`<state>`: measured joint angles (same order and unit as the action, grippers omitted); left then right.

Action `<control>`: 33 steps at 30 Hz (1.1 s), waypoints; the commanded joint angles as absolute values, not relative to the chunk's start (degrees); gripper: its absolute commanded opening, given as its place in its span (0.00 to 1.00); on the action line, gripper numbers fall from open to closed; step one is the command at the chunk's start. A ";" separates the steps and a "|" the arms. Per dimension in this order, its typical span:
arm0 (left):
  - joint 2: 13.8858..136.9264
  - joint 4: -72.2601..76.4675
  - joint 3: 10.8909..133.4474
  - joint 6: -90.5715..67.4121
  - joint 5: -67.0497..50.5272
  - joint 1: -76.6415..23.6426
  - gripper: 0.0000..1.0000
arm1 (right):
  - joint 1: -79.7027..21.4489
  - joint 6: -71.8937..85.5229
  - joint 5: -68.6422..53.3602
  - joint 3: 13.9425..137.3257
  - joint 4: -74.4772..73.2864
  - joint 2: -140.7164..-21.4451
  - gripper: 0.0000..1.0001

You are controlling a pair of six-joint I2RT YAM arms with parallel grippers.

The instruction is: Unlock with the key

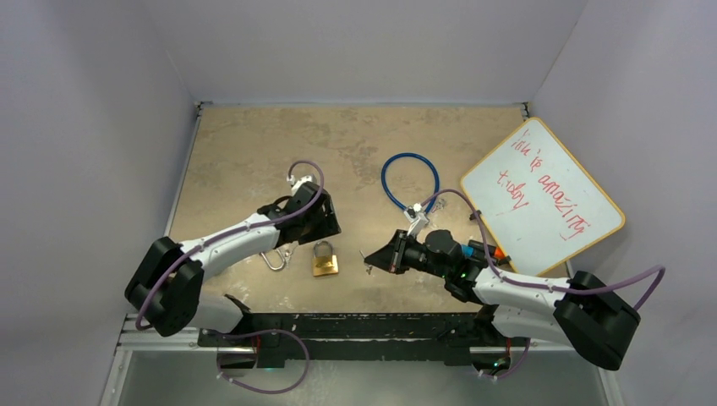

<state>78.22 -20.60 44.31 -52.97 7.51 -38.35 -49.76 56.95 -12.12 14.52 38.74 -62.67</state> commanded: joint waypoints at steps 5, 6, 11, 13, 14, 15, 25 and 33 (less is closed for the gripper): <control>79.61 -22.86 45.86 -61.15 11.09 -40.27 0.56 | -49.77 56.01 -9.03 15.36 36.55 -62.80 0.00; 80.13 -22.07 45.39 -61.14 10.14 -40.33 0.52 | -49.86 55.98 -8.91 15.43 36.37 -62.76 0.00; 82.92 -21.78 44.59 -62.31 9.06 -41.04 0.51 | -49.86 55.88 -8.83 15.61 35.73 -62.91 0.00; 83.93 -22.00 44.47 -62.56 9.82 -41.18 0.52 | -49.82 56.02 -8.83 15.40 36.24 -63.04 0.00; 84.33 -21.80 44.52 -62.43 10.06 -41.20 0.52 | -49.78 56.15 -8.67 15.38 36.38 -63.10 0.00; 84.82 -21.72 44.66 -62.48 10.18 -41.15 0.52 | -49.78 56.11 -8.62 15.32 36.46 -63.10 0.00; 93.12 -29.18 51.19 -60.23 13.95 -42.22 0.51 | -49.82 56.33 -6.30 16.61 32.62 -63.72 0.00; 97.12 -29.80 53.84 -58.28 15.91 -43.54 0.19 | -49.77 56.60 -5.41 16.17 31.91 -62.30 0.00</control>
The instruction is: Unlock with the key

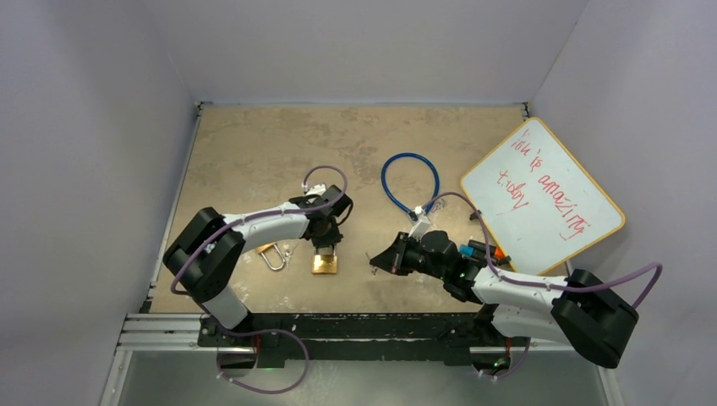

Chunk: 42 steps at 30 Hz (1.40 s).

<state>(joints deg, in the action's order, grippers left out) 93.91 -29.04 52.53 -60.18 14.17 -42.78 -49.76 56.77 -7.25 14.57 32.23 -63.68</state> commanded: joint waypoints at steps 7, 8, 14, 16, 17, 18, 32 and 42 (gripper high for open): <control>92.28 -25.21 54.15 -53.32 15.35 -44.12 0.00 | -49.82 56.57 -4.95 16.87 28.48 -59.73 0.00; 90.57 -24.08 53.88 -52.52 14.70 -44.12 0.00 | -49.78 56.67 -4.69 16.92 27.91 -59.34 0.00; 80.09 -17.50 51.02 -49.70 9.68 -44.30 0.00 | -49.83 57.42 -2.07 16.88 25.18 -56.78 0.00; 77.36 -14.89 49.26 -49.50 7.96 -44.30 0.00 | -49.82 57.72 -1.52 16.96 24.46 -56.33 0.00; 76.19 -13.54 48.39 -49.19 7.20 -44.31 0.00 | -49.76 57.81 -1.26 17.03 24.00 -56.16 0.00; 75.06 -12.24 47.50 -48.85 6.69 -44.30 0.00 | -49.82 57.84 -0.96 17.11 23.47 -55.90 0.00; 66.48 -8.93 35.96 -46.75 8.66 -44.38 0.00 | -49.81 58.64 -0.26 17.40 21.83 -55.60 0.00; 62.30 -14.19 36.33 -48.97 11.71 -44.38 0.54 | -49.82 59.80 -1.86 15.85 26.82 -57.75 0.00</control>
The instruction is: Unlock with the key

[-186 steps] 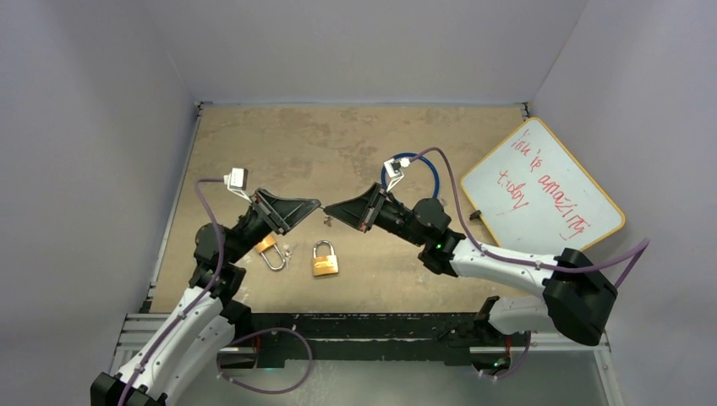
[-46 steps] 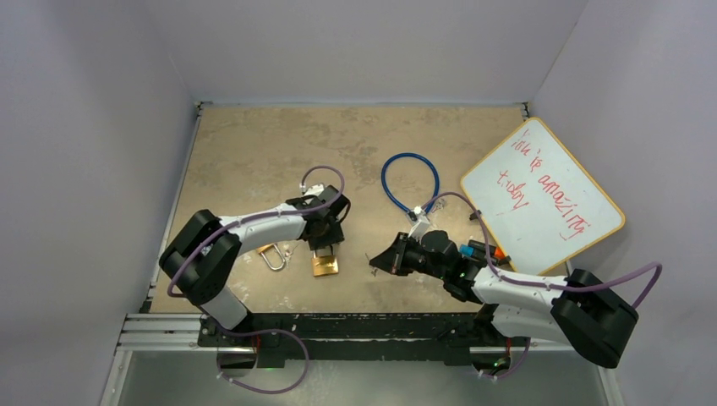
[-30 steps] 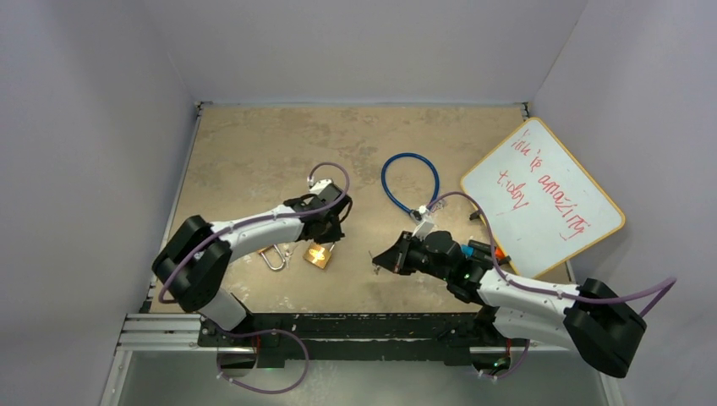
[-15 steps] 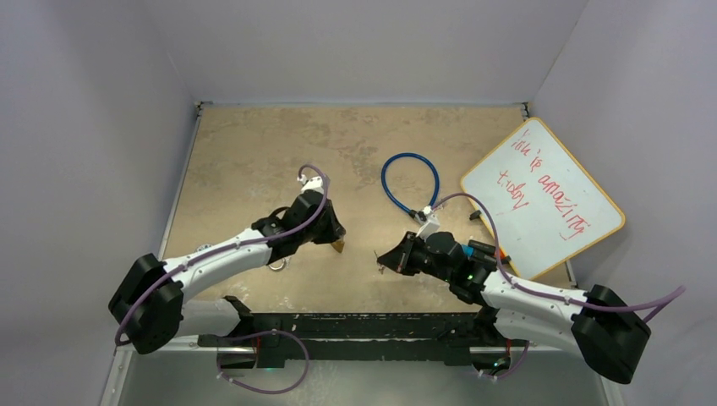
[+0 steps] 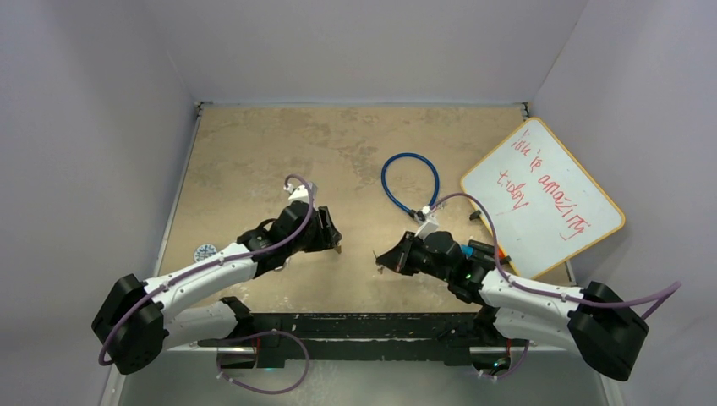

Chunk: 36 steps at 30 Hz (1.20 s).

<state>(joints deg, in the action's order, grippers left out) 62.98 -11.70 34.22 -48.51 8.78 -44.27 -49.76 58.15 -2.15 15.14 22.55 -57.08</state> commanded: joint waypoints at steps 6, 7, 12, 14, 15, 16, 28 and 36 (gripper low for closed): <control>63.70 -17.43 37.61 -53.03 13.81 -44.38 0.82 | -49.82 59.95 -1.82 15.61 27.11 -57.85 0.00; 64.29 -14.93 36.63 -53.59 12.90 -44.45 0.84 | -49.81 60.17 -1.60 15.41 27.21 -57.88 0.00; 69.48 -5.68 34.13 -56.04 17.06 -46.23 0.88 | -49.72 61.41 -0.45 14.10 27.56 -58.01 0.00; 72.33 -4.49 34.77 -56.57 20.33 -47.87 0.88 | -49.71 61.85 -0.23 13.45 27.73 -57.86 0.00; 73.39 -4.73 35.14 -57.22 22.78 -48.69 0.88 | -49.68 62.01 -0.18 13.21 27.75 -57.71 0.00; 74.41 -4.69 35.19 -58.13 24.55 -49.17 0.87 | -49.66 62.27 -0.18 13.00 27.81 -57.52 0.00; 78.19 9.89 27.23 -61.07 34.80 -55.07 0.56 | -49.75 61.81 -0.16 13.41 27.23 -57.49 0.00; 79.51 9.77 27.67 -58.38 39.47 -56.69 0.29 | -49.69 61.45 -0.55 14.27 27.93 -59.12 0.00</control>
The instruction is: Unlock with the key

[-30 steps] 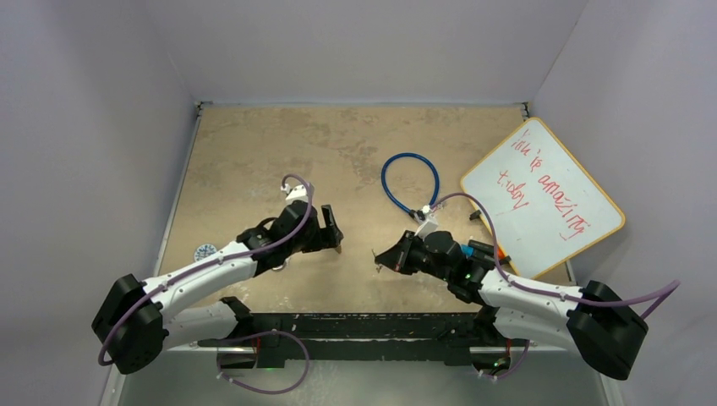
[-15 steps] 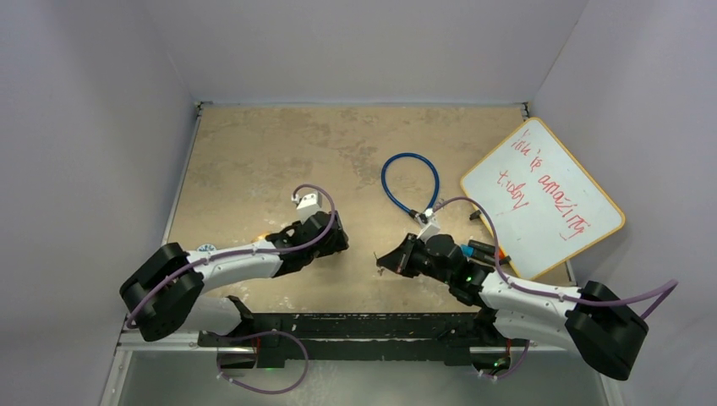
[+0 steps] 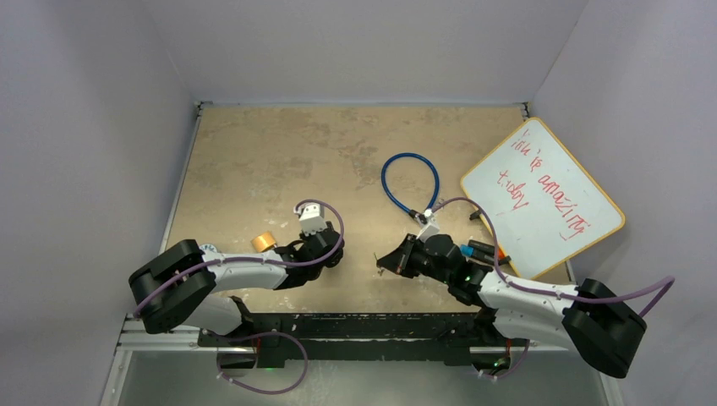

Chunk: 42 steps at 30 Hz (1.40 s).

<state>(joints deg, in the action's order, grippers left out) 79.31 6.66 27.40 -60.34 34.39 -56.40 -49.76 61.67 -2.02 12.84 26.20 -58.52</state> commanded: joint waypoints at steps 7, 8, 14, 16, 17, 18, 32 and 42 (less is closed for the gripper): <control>76.43 8.95 32.67 -45.73 34.04 -56.14 0.00 | -49.74 59.19 -2.01 15.48 28.60 -59.33 0.00; 75.25 7.70 34.05 -43.97 30.81 -55.14 0.00 | -49.75 58.23 -2.85 15.70 29.35 -59.28 0.00; 68.51 0.62 41.97 -37.12 -7.18 -39.55 0.00 | -47.67 54.21 -18.21 17.78 37.66 -57.71 0.00; 67.24 -7.13 45.97 -34.41 -17.41 -35.49 0.00 | -46.51 54.09 -21.97 17.67 39.39 -56.05 0.00; 66.78 -9.73 47.90 -33.13 -23.74 -33.89 0.00 | -45.65 54.40 -23.89 17.90 39.37 -55.39 0.00; 66.38 -11.92 49.47 -32.57 -27.81 -32.25 0.00 | -44.96 54.99 -25.75 18.31 39.47 -54.93 0.00; 61.58 -11.01 61.79 -40.02 -63.70 -25.60 0.00 | -44.39 52.82 -28.43 25.20 31.94 -40.91 0.00; 63.34 1.11 60.79 -61.28 -70.04 -25.58 0.00 | -44.39 55.83 -28.29 28.69 36.71 -41.59 0.00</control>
